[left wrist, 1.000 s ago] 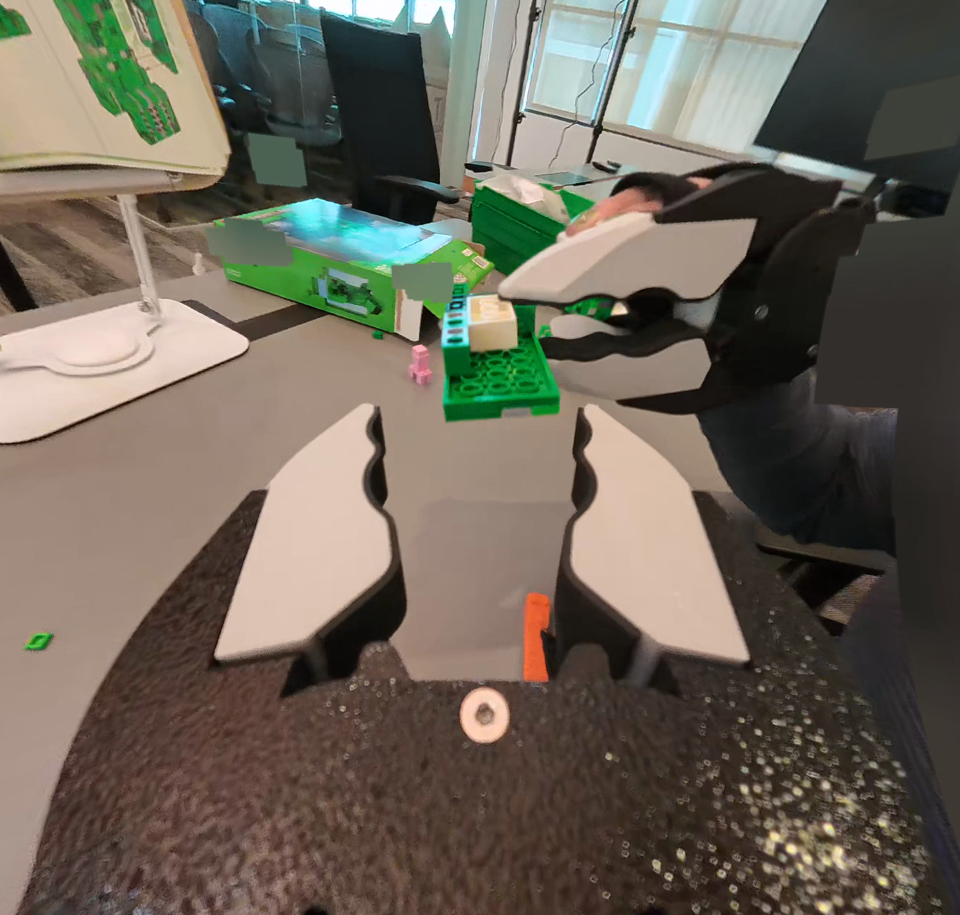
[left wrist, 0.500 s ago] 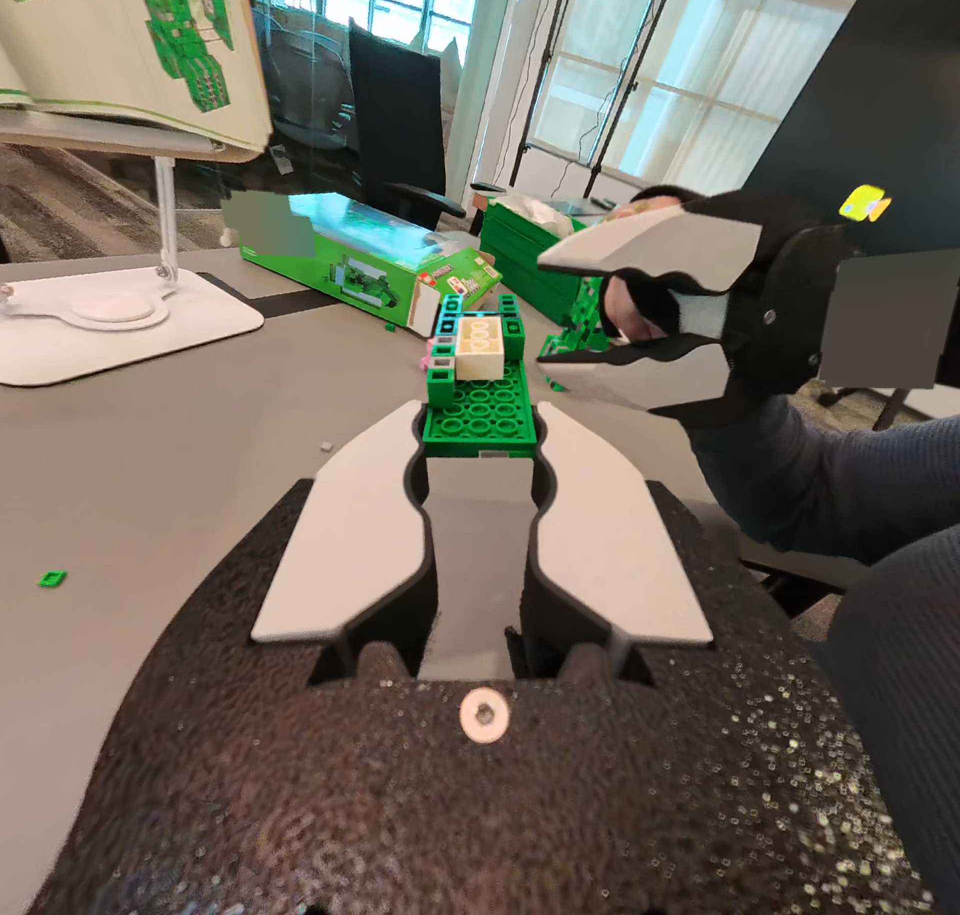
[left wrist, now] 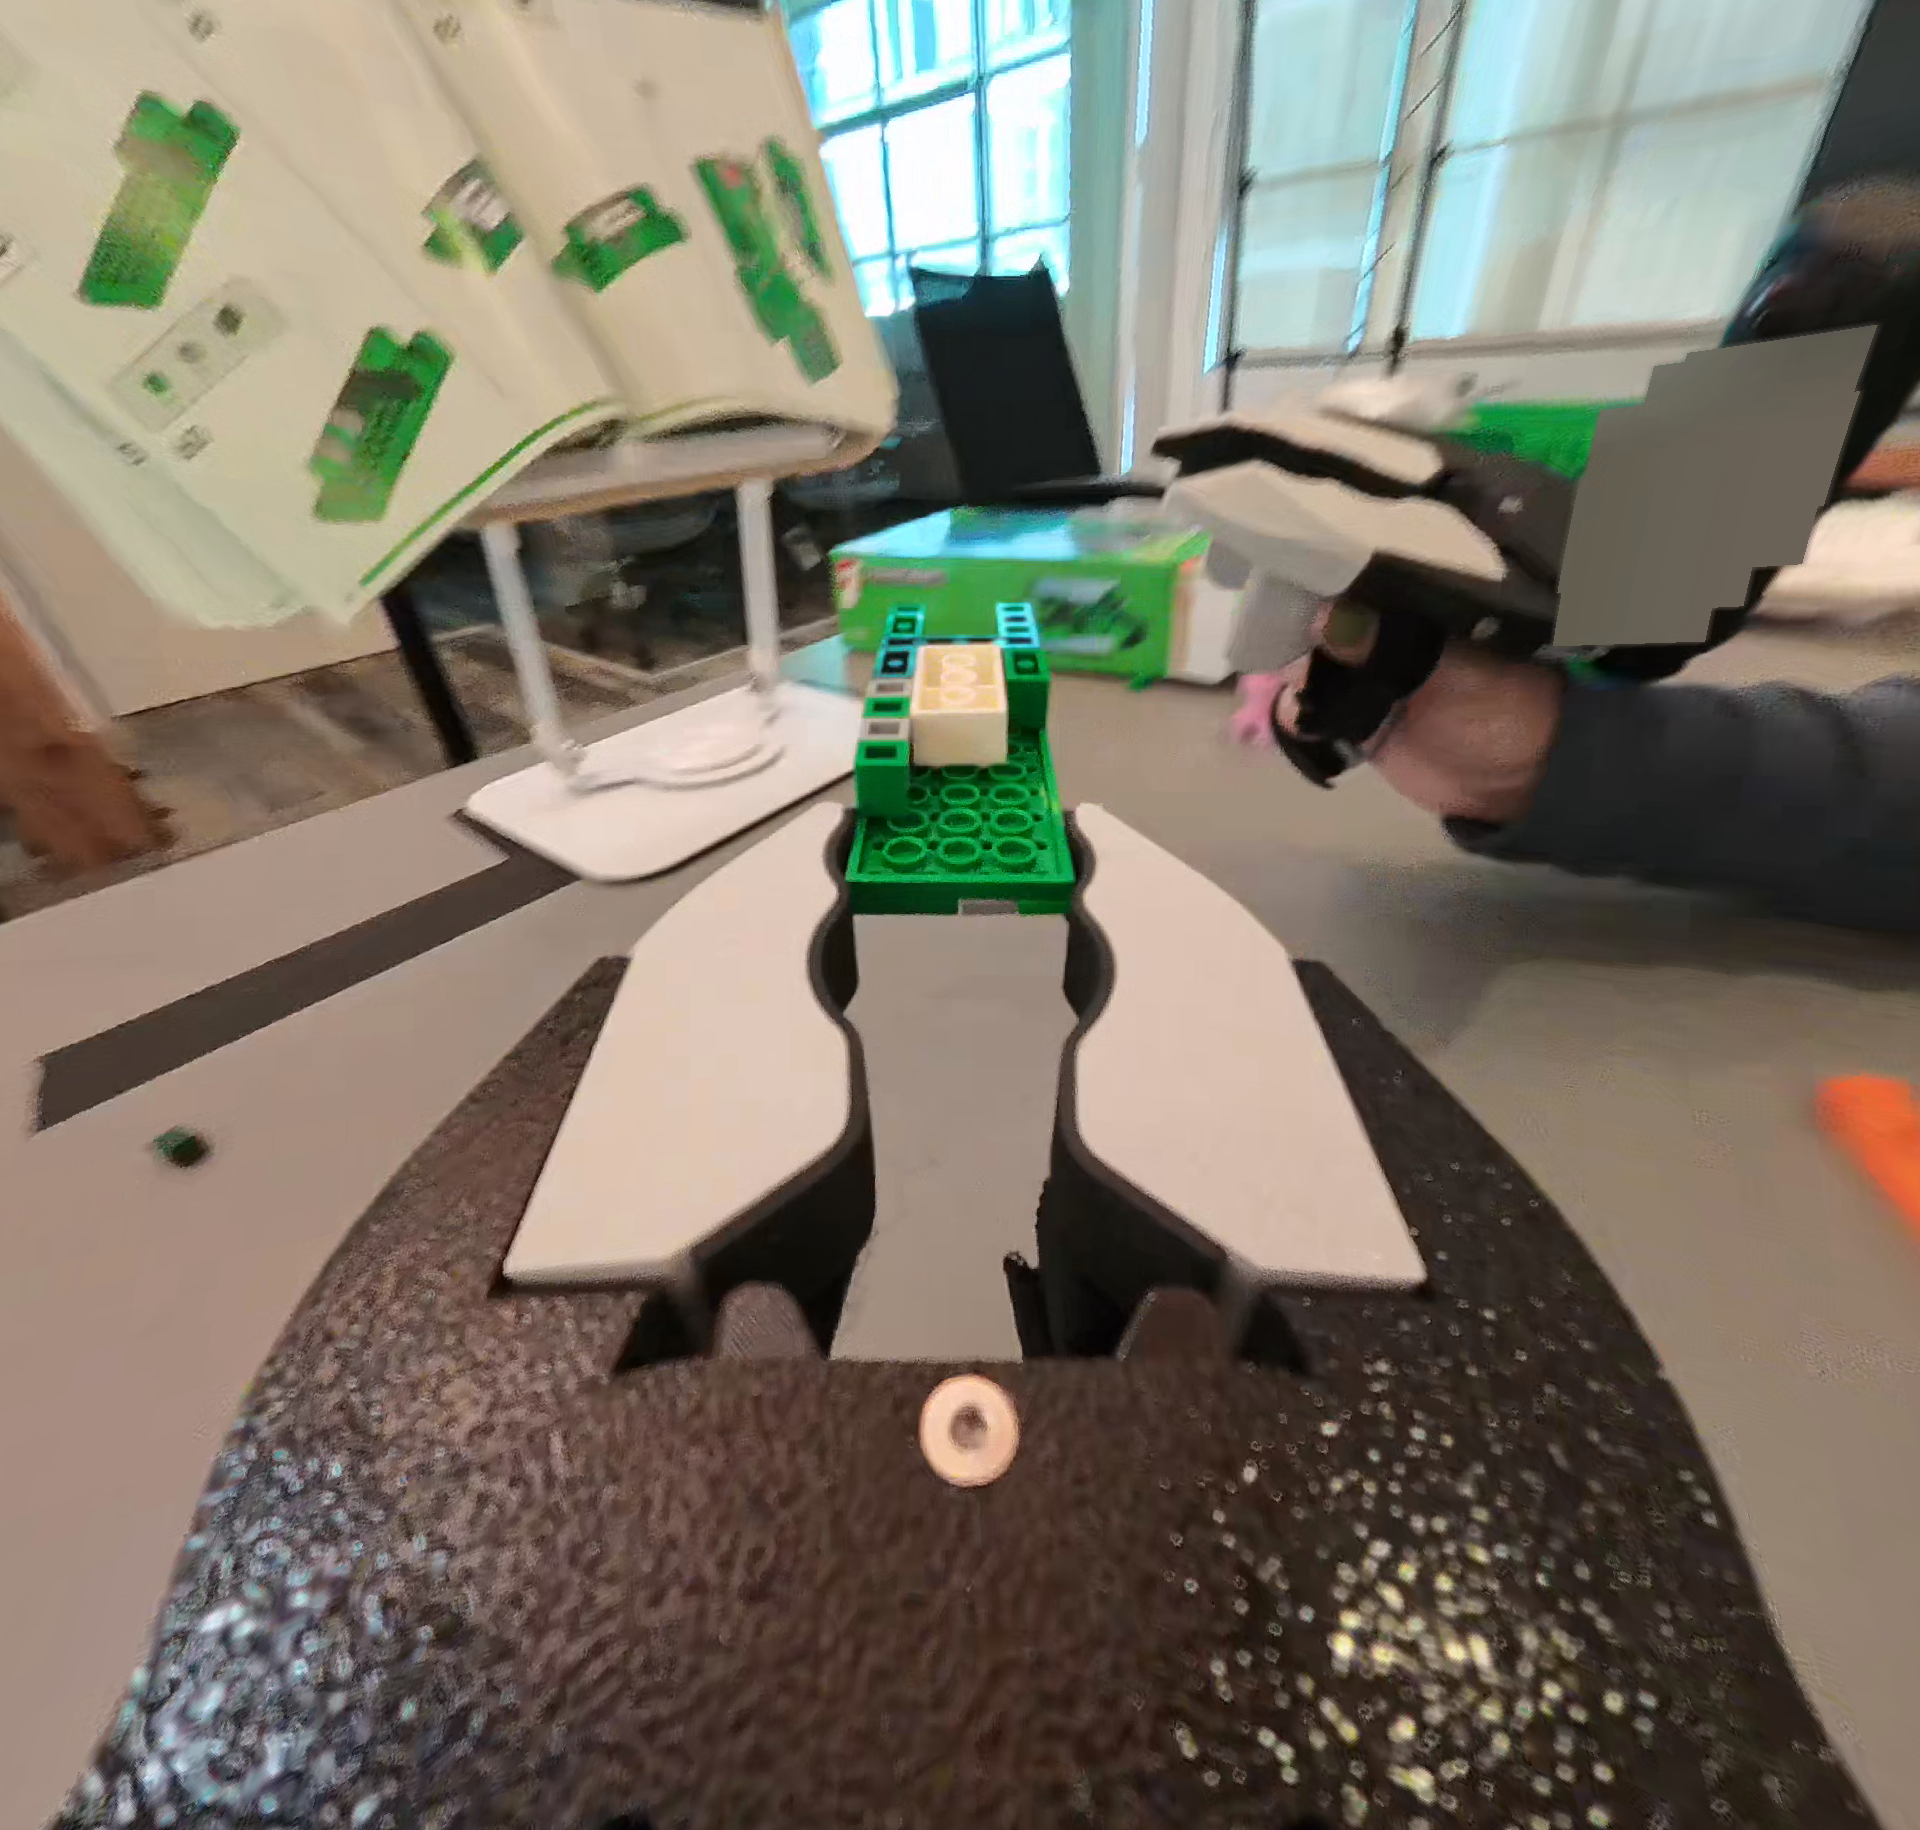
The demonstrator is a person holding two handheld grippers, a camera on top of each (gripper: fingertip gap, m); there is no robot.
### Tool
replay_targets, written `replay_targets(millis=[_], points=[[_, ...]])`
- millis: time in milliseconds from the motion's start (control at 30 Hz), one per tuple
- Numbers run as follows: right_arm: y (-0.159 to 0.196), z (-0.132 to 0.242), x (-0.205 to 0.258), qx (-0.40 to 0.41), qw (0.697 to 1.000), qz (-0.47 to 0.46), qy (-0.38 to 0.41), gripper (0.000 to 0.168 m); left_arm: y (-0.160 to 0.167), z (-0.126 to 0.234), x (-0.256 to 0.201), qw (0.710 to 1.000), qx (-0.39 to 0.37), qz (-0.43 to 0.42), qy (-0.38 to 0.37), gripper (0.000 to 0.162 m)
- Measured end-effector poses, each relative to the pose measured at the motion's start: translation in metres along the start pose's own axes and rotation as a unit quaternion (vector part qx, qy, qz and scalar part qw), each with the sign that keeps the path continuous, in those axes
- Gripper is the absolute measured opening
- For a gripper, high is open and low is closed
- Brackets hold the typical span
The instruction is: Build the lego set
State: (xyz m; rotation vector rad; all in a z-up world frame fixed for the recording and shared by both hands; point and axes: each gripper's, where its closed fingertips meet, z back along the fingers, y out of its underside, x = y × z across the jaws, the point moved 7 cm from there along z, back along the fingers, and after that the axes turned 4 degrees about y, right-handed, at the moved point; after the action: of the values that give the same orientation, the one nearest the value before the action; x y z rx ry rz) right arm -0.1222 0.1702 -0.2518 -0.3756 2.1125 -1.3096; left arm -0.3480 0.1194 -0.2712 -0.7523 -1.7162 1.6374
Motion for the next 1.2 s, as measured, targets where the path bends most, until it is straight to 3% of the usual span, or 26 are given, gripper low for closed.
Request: replay_targets(millis=[100, 300, 767, 1200], points=[[0.020, -0.027, 0.011, -0.013, 0.999, -0.033, 0.015, 0.022, 0.021, -0.008, 0.026, 0.999, 0.035, -0.009, -0.017, 0.036], [0.041, -0.067, 0.025, -0.006, 0.998, -0.068, 0.004, 0.017, 0.028, -0.014, 0.043, 0.999, 0.034, -0.013, 0.003, 0.036], [0.041, -0.061, 0.038, -0.012, 0.999, -0.030, -0.044, 0.013, 0.024, -0.002, 0.040, 0.999, 0.003, -0.006, -0.053, 0.036], [0.044, -0.063, 0.041, 0.001, 0.998, -0.022, -0.059, 0.004, 0.022, 0.016, 0.053, 0.998, -0.004, -0.020, -0.056, 0.036]])
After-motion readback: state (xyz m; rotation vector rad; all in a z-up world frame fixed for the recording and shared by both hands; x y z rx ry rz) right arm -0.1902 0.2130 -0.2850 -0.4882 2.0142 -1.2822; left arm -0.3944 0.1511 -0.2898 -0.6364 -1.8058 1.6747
